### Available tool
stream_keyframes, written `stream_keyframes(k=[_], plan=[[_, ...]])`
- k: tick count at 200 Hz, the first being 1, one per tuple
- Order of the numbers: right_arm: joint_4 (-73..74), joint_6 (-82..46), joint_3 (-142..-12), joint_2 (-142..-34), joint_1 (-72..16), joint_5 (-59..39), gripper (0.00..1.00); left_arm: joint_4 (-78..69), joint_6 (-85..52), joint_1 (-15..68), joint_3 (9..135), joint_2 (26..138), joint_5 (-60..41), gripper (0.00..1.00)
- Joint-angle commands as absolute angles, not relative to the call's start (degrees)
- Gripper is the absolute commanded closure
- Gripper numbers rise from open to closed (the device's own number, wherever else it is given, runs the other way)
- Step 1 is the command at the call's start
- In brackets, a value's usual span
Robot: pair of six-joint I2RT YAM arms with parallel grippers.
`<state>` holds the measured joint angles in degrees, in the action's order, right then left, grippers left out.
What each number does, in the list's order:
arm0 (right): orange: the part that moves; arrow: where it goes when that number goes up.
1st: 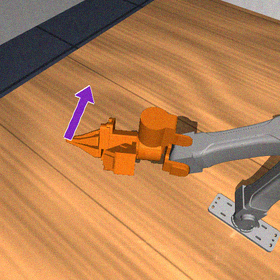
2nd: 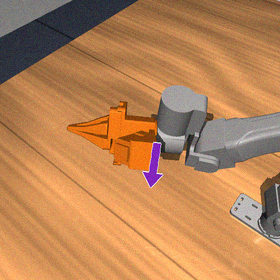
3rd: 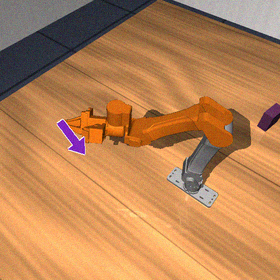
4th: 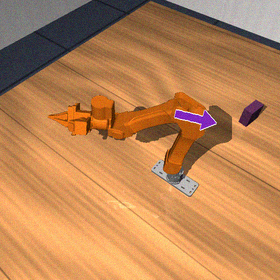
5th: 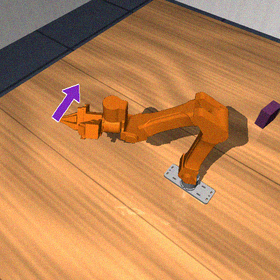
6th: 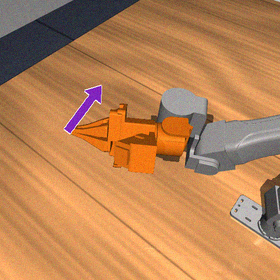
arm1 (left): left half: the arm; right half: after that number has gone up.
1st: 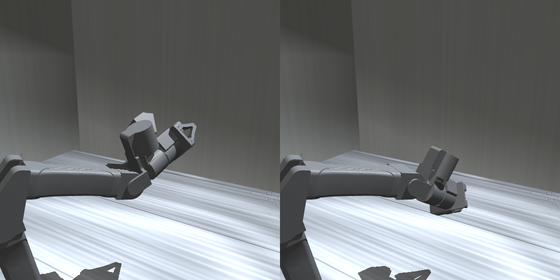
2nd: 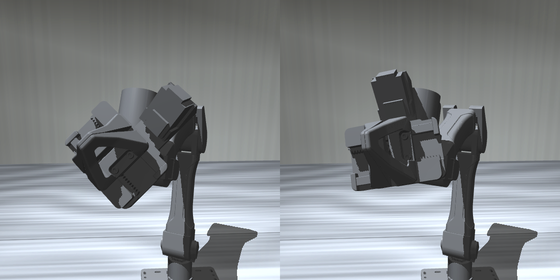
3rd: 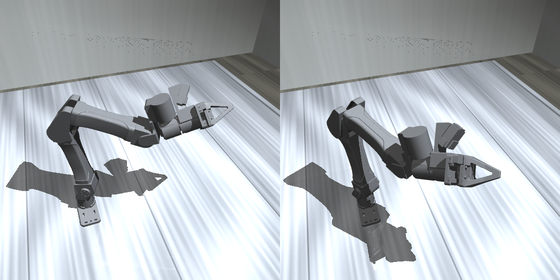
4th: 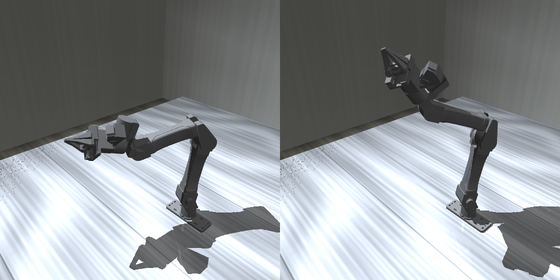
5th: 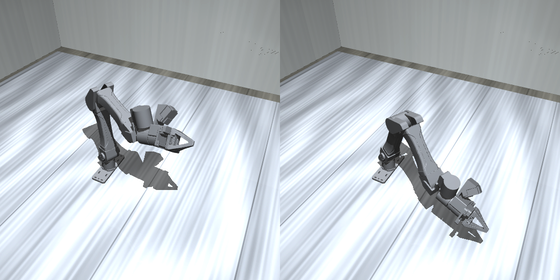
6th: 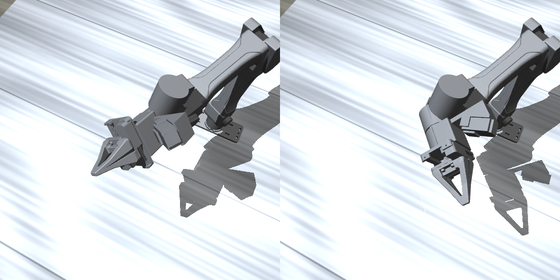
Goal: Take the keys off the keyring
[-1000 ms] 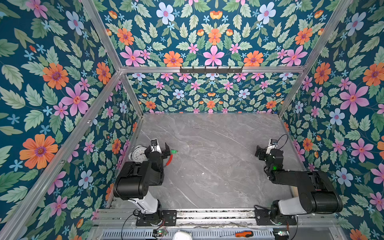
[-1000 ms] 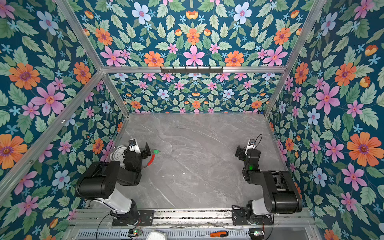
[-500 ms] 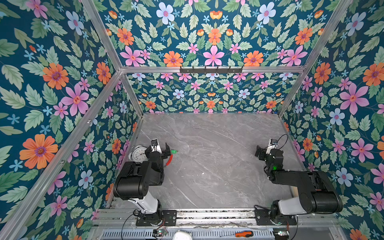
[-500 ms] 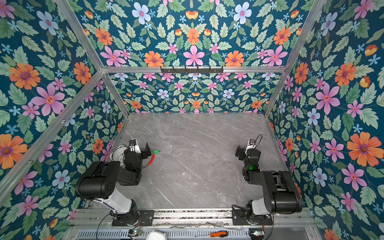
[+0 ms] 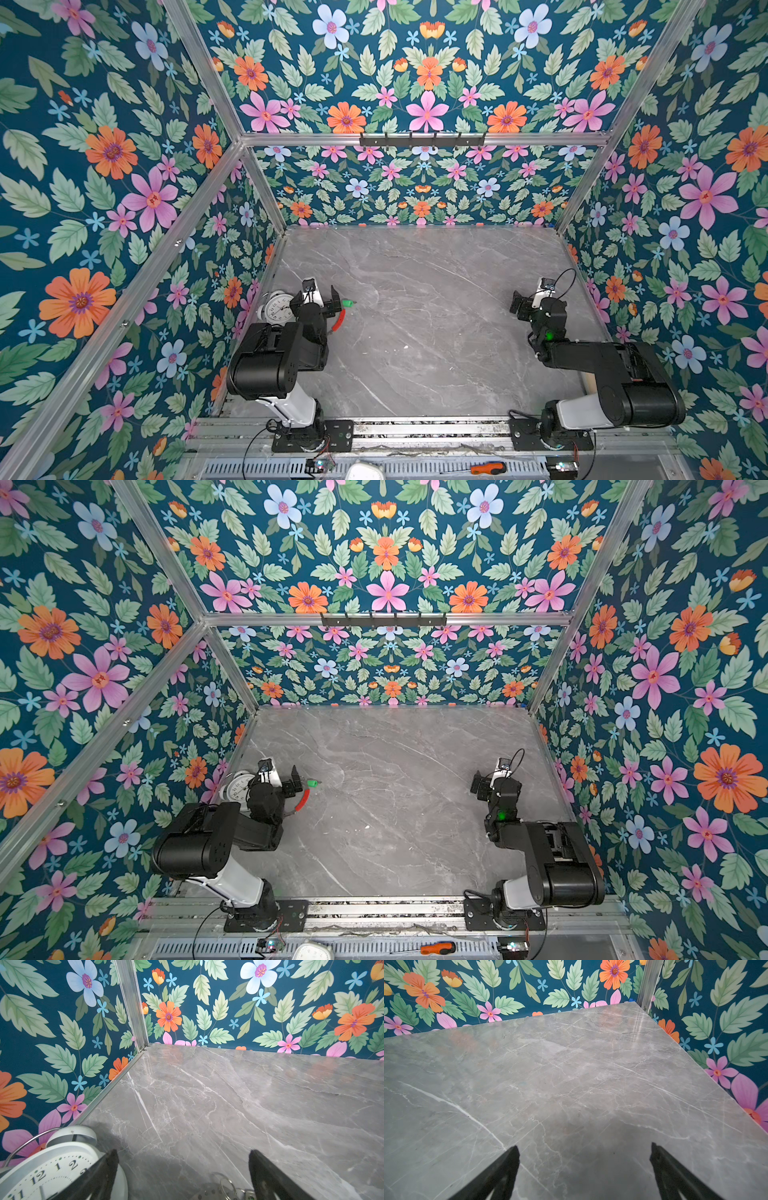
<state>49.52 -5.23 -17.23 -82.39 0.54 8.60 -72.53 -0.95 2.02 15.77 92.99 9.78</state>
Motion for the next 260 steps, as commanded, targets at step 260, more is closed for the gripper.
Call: stream_keyframes(k=[260], plan=[[35.27, -5.56, -20.8, -71.83, -1.95, 13.71, 0.01, -65.62, -1.24, 2.12, 14.62, 81.12, 13.14, 0.0]])
